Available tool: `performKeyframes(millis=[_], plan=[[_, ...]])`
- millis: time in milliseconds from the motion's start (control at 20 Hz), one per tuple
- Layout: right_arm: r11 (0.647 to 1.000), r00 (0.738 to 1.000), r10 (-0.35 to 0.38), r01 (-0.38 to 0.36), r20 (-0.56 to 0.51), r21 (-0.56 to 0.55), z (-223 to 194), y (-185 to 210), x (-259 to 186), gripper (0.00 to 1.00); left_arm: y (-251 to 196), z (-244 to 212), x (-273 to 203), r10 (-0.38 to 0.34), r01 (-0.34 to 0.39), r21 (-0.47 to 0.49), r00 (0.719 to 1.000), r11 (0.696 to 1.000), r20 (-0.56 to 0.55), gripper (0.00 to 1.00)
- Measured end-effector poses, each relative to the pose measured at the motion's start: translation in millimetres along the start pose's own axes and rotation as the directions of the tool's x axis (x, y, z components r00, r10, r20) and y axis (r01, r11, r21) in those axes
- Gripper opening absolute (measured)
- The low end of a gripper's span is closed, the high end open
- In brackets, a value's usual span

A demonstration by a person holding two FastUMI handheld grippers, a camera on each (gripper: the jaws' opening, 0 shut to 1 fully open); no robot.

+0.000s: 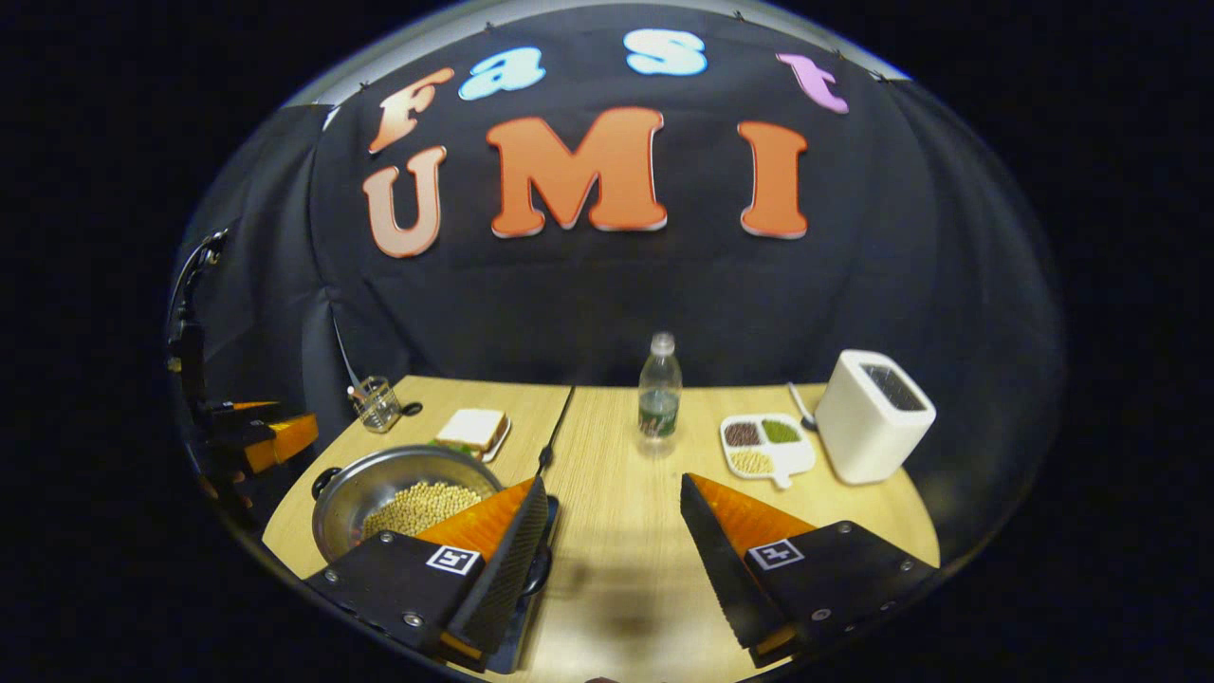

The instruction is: First push the handle of the pot to place it horizontally, then grasp the pot with both hands and set it on the induction cooktop.

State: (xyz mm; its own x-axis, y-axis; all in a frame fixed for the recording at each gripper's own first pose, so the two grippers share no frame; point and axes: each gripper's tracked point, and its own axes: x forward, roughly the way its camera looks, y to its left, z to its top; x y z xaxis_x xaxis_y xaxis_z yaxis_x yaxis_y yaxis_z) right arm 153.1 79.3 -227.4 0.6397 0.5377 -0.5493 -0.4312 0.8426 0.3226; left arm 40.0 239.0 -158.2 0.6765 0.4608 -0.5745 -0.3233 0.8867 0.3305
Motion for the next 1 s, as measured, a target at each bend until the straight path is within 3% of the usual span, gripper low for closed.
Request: performKeyframes(millis=[100, 150, 350, 550, 700, 850, 1000], plan=[[1.000, 0.994, 0.014, -0.012, 0.112, -0.020, 51, -25, -29, 0.88, -22, 50, -20, -0.022, 0.028, -0.051, 0.994, 0.998, 0.108, 0.93], [0.999, 0.986, 0.025, -0.020, 0.166, -0.032, 78, -41, -49, 0.89, -31, 74, -31, -0.024, 0.034, -0.061, 0.987, 0.998, 0.161, 0.89], [0.996, 0.946, 0.028, 0.002, 0.323, -0.093, 163, -107, -119, 0.90, -51, 145, -92, -0.006, 0.037, -0.092, 0.948, 0.995, 0.319, 0.92], [0.996, 0.913, 0.030, 0.008, 0.408, -0.091, 189, -124, -159, 0.85, -62, 197, -132, 0.006, 0.060, -0.135, 0.899, 0.989, 0.437, 0.93], [0.996, 0.888, 0.030, 0.014, 0.460, -0.091, 205, -130, -179, 0.90, -68, 236, -158, 0.003, 0.092, -0.151, 0.848, 0.984, 0.530, 0.91], [0.996, 0.869, 0.038, 0.005, 0.494, -0.087, 221, -137, -202, 0.90, -75, 256, -179, 0.002, 0.119, -0.170, 0.813, 0.978, 0.583, 0.95], [0.998, 0.831, 0.060, -0.029, 0.553, -0.064, 246, -136, -232, 0.90, -80, 276, -212, -0.005, 0.146, -0.177, 0.784, 0.973, 0.621, 0.95]])
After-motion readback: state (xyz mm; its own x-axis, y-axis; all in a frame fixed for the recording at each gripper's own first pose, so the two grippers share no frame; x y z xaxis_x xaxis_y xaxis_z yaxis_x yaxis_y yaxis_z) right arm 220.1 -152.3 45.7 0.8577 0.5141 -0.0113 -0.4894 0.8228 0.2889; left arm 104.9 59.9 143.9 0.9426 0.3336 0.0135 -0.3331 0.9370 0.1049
